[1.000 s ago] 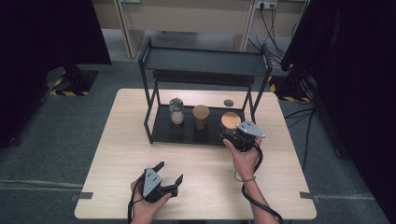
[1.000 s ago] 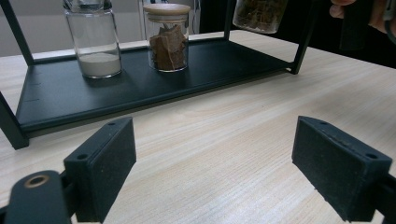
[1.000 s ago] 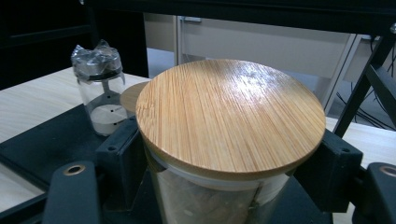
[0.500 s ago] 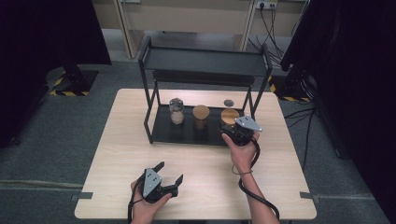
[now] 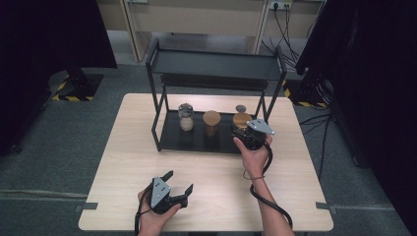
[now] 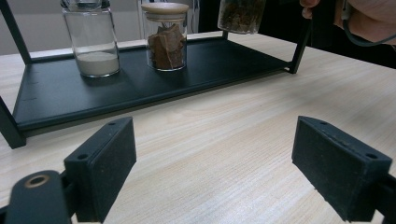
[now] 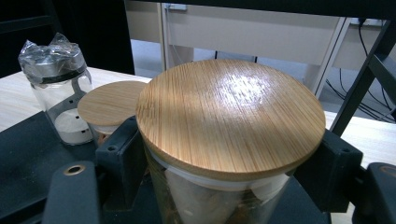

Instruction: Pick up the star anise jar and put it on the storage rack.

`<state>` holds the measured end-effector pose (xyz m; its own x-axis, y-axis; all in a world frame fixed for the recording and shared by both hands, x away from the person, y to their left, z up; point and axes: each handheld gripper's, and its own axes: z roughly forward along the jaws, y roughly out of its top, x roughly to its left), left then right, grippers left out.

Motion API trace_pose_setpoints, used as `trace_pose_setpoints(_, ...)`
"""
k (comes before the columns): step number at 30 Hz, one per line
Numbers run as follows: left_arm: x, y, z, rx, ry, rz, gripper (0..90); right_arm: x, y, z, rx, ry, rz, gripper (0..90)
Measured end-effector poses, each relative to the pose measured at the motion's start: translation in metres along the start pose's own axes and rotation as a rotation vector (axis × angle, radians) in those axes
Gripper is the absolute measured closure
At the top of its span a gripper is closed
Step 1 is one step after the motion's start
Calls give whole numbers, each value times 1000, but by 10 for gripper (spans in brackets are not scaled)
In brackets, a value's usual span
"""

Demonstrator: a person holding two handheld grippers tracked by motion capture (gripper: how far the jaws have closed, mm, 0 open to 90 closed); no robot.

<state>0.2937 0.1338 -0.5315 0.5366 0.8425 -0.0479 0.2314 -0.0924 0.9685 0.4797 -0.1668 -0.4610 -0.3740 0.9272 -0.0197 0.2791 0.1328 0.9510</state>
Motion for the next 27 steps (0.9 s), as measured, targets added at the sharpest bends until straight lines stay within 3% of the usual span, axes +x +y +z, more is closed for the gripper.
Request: trace_pose_setpoints(27, 0, 0, 0, 0, -1, 1, 132, -8, 6, 20, 32, -30, 20, 259)
